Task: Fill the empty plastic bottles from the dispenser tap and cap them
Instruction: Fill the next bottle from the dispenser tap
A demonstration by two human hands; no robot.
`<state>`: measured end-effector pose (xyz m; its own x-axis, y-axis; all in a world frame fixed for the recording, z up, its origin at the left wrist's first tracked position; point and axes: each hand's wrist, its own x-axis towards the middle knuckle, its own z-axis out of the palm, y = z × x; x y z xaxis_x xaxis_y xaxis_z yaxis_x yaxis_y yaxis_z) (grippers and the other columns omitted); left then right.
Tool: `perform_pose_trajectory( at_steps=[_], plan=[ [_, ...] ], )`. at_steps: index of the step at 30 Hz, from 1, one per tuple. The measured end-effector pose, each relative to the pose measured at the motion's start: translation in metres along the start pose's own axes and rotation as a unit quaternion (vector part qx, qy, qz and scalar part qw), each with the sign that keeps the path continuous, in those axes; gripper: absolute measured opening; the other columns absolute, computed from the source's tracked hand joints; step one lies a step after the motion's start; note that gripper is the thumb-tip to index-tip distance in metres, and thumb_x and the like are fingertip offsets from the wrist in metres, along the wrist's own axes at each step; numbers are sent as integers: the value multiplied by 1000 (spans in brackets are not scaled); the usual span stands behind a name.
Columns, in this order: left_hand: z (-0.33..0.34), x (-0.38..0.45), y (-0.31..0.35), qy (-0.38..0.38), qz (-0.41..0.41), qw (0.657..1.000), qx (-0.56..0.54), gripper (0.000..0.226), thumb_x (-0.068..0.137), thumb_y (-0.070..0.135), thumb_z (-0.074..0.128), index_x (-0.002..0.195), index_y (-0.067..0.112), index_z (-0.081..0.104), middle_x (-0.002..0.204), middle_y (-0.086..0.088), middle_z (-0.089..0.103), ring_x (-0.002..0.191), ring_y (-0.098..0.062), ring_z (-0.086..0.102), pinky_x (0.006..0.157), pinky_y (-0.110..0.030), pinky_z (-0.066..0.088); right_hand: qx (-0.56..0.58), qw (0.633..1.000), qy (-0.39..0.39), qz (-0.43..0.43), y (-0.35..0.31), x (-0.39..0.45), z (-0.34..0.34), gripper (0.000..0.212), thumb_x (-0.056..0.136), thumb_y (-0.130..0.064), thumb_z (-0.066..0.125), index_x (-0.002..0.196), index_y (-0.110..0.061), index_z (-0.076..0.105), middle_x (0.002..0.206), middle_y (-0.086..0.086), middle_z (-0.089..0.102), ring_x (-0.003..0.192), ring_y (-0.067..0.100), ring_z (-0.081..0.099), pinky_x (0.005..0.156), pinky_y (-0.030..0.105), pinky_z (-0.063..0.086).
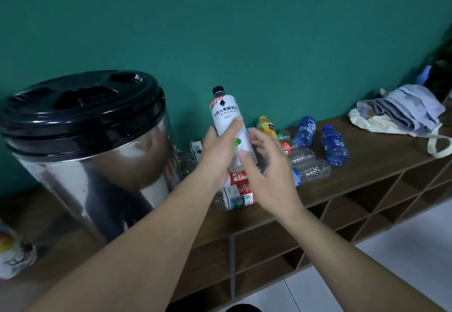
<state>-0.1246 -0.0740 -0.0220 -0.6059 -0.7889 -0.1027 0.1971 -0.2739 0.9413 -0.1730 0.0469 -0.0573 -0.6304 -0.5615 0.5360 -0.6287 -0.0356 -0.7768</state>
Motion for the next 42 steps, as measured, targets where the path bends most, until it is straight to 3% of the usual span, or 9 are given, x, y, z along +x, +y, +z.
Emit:
perform_pose_trajectory(
  at_steps=[4,10,18,21,24,27,31,37,42],
  plan=[
    [-11,-66,17,-75,2,997,6,41,104,51,76,134,24,71,123,-12,82,111,-39,82,96,-70,64,58,998,27,28,-40,0,-14,46,106,-50,65,145,-26,65,135,-12,67,126,9,66,106,38,57],
    [-57,-155,32,-125,30,990,52,38,106,51,70,132,24,70,107,-11,82,86,-27,80,70,-37,65,109,991,-30,75,-95,-6,-22,56,98,-67,66,141,-32,67,131,-9,75,124,12,71,109,51,57],
    [-110,-204,70,-107,96,989,34,54,96,56,72,141,26,66,120,-10,82,103,-31,81,84,-45,68,196,962,-182,47,-166,-39,9,31,113,-45,58,122,-19,74,113,7,80,101,22,76,90,45,59],
    [-133,-221,77,-106,136,982,71,39,100,48,71,134,29,67,106,-1,81,87,-23,78,73,-38,66,115,972,-200,42,-188,-44,11,58,112,-64,38,117,-22,78,113,-6,81,110,10,75,98,29,56],
    [-155,-234,75,-62,194,951,234,31,103,51,74,128,38,62,105,14,79,89,-9,78,73,-30,61,-22,991,-129,-1,-205,-40,15,66,112,-70,33,85,-18,63,82,-10,67,79,8,61,77,37,48],
    [-168,-244,68,-20,230,896,379,48,98,66,73,135,46,49,112,24,74,98,-2,72,81,-33,61,-111,988,-100,-38,-217,-34,20,68,110,-69,43,64,-19,36,58,-5,36,55,15,34,59,39,31],
    [-187,-247,64,21,272,843,464,60,95,77,67,141,53,36,126,28,66,109,-2,66,88,-37,60,-240,954,-153,-89,-226,-34,21,85,107,-76,41,50,-13,30,43,-2,26,47,19,29,54,39,32],
    [-205,-245,65,-42,223,887,402,55,95,69,77,137,52,46,119,24,72,103,-4,72,83,-35,61,-173,947,-245,-114,-234,-37,22,68,115,-48,50,58,-17,28,54,-4,22,52,15,21,51,29,21],
    [-234,-243,77,-279,57,955,79,66,87,65,86,130,18,70,112,-22,74,84,-38,72,80,-48,61,-149,922,-280,-222,-233,-45,19,52,120,-42,30,80,-11,38,73,-1,37,67,14,33,63,30,31]
  ],
)
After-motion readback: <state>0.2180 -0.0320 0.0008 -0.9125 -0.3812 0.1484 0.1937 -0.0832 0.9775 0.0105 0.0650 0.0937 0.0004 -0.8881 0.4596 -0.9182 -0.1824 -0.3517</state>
